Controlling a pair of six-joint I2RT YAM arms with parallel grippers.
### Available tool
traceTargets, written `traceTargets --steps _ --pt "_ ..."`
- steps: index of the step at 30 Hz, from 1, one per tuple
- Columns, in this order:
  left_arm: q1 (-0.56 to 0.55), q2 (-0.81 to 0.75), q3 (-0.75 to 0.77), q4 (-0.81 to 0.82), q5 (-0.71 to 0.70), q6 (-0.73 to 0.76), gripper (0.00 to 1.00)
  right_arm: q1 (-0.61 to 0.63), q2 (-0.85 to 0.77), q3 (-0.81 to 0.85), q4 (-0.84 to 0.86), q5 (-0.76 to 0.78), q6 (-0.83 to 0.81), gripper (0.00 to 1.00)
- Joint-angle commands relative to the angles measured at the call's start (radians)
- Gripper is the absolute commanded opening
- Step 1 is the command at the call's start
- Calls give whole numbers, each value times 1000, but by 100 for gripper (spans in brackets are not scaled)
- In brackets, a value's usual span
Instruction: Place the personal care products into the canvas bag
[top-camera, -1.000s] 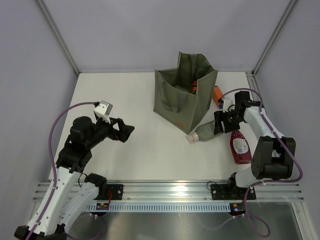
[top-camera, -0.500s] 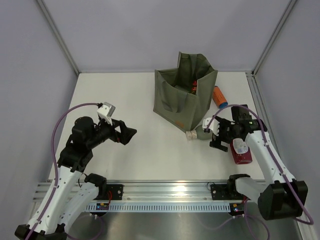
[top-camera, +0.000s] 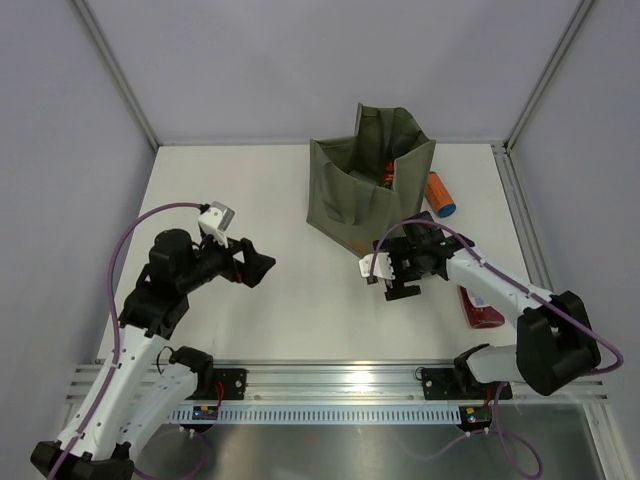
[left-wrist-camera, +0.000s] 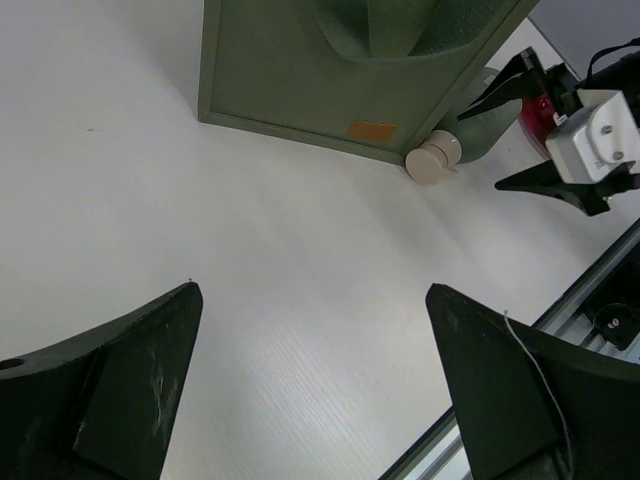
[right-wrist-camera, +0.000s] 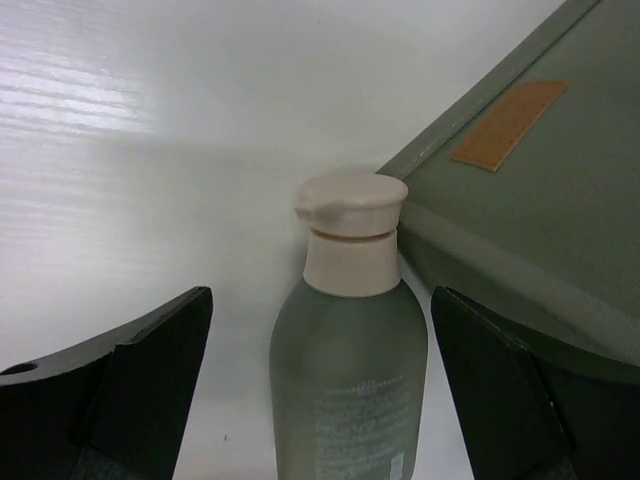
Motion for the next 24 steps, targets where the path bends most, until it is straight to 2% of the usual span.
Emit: traceTargets --steps 1,8,11,15,16,19,22,24 --pt "3 0 1 40 18 -4 99 42 59 -9 168 99 26 98" --pt "1 4 -1 35 12 -4 99 73 214 46 179 177 39 92" --pt "1 9 4 32 9 -4 99 90 252 51 176 197 39 86" --pt "1 6 2 31 6 -1 99 110 279 49 142 200 34 67" --pt "1 8 1 31 5 -1 99 113 282 48 132 197 42 55" --pt "1 8 4 29 6 -1 99 114 280 48 116 177 74 32" --pt "1 3 5 25 5 -1 99 114 233 43 98 140 124 22" --pt "1 0 7 22 3 0 99 114 198 45 76 81 163 7"
